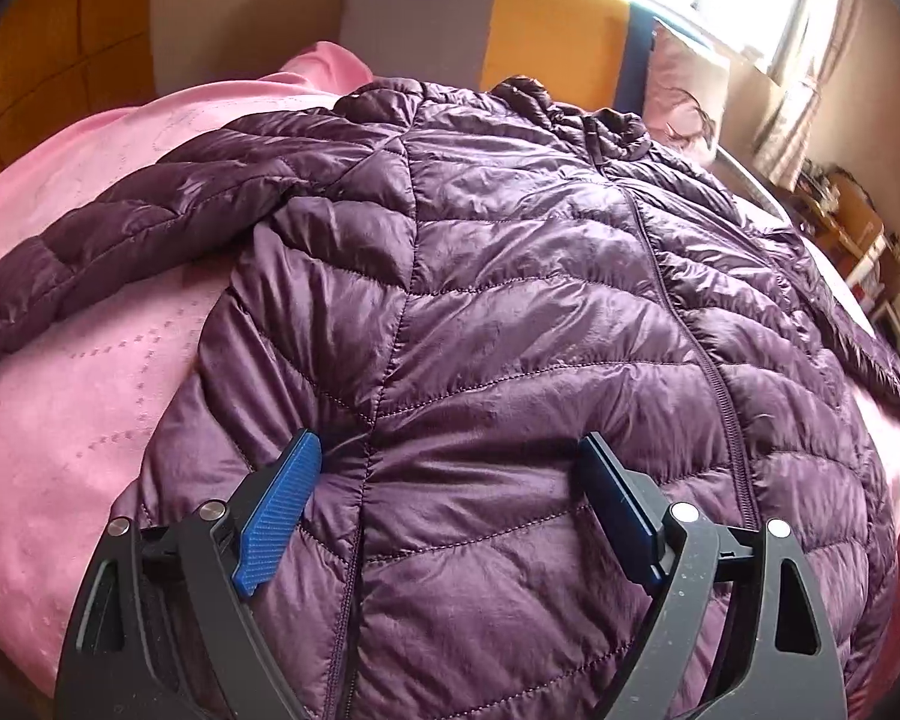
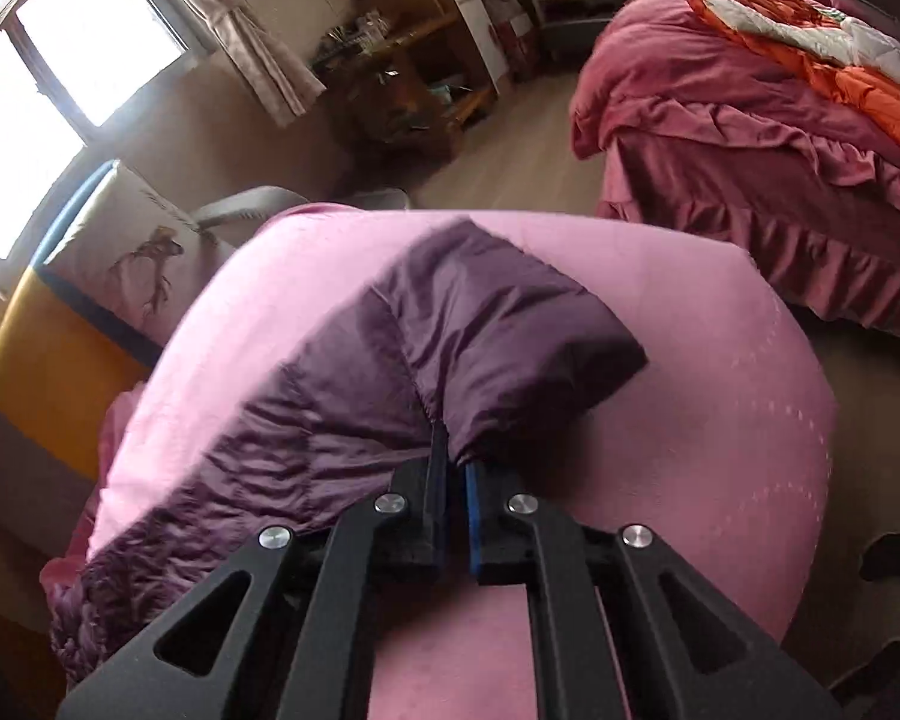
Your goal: Fold large clothes
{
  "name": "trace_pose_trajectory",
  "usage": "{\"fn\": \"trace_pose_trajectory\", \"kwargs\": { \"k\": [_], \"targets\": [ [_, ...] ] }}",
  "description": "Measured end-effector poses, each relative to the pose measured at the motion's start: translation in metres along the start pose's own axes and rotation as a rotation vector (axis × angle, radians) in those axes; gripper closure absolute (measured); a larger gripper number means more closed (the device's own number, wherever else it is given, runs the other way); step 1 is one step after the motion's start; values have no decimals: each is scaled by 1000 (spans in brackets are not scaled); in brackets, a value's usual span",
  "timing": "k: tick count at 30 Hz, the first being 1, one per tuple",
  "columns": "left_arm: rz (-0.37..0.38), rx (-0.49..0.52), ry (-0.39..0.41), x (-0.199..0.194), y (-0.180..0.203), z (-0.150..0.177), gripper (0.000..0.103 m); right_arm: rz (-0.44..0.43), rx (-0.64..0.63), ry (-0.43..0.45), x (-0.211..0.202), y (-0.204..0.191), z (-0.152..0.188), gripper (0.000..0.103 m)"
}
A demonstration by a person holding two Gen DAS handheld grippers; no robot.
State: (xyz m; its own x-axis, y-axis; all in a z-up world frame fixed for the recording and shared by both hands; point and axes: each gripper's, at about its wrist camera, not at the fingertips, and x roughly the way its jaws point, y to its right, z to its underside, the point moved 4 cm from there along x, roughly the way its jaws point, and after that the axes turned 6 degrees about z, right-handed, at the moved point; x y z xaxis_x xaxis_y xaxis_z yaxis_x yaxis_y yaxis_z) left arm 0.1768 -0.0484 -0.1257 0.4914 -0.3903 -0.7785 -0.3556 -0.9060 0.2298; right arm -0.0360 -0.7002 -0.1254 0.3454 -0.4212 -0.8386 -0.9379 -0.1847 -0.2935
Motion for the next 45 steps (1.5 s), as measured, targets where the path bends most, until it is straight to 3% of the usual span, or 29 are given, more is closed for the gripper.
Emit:
{"fn": "trace_pose_trajectory", "kwargs": {
  "k": [3,4,5,7,8,10,14,17,19,22,24,27,29,32,39,45],
  "targets": [
    [-3,18,-11,1,-2,2,16,-12,-27,10,4,3,11,95],
    [2,12,-11,1,-3,2,16,-4,-40,12,3,-3,11,84],
    [6,4,-11,1,-4,2,16,6,-47,13,0,-3,11,52],
    [13,-10,-14,-3,-5,1,16,76,-40,57,-22,6,7,27],
    [22,-21,-15,-6,-5,-1,16,115,-50,101,-35,7,4,27],
    [48,-36,11,-18,-7,-9,16,96,-113,167,-63,-9,4,27],
    [21,6,109,-31,-10,-39,16,-94,-326,186,-93,-93,34,24],
    [-41,45,149,-25,-20,-59,16,-253,-523,129,-96,-176,82,22],
    [-112,52,140,-14,-33,-64,16,-307,-633,72,-86,-225,119,22],
    [-107,0,82,-1,-51,-53,16,-314,-731,-27,-57,-271,164,22],
    [-90,-47,24,10,-62,-36,16,-224,-755,-67,-25,-283,180,23],
    [-25,-135,46,7,-72,-16,15,-53,-672,-87,26,-255,171,22],
    [-28,-131,53,5,-69,-8,15,-60,-583,-31,41,-233,165,22],
    [-49,-117,67,0,-63,5,15,-32,-605,-2,41,-234,166,20],
    [-49,-167,71,-10,-68,8,15,-166,-499,-35,0,-210,148,16],
    [-29,-218,79,-18,-66,8,12,-261,-262,-8,-49,-103,97,15]
  ]
}}
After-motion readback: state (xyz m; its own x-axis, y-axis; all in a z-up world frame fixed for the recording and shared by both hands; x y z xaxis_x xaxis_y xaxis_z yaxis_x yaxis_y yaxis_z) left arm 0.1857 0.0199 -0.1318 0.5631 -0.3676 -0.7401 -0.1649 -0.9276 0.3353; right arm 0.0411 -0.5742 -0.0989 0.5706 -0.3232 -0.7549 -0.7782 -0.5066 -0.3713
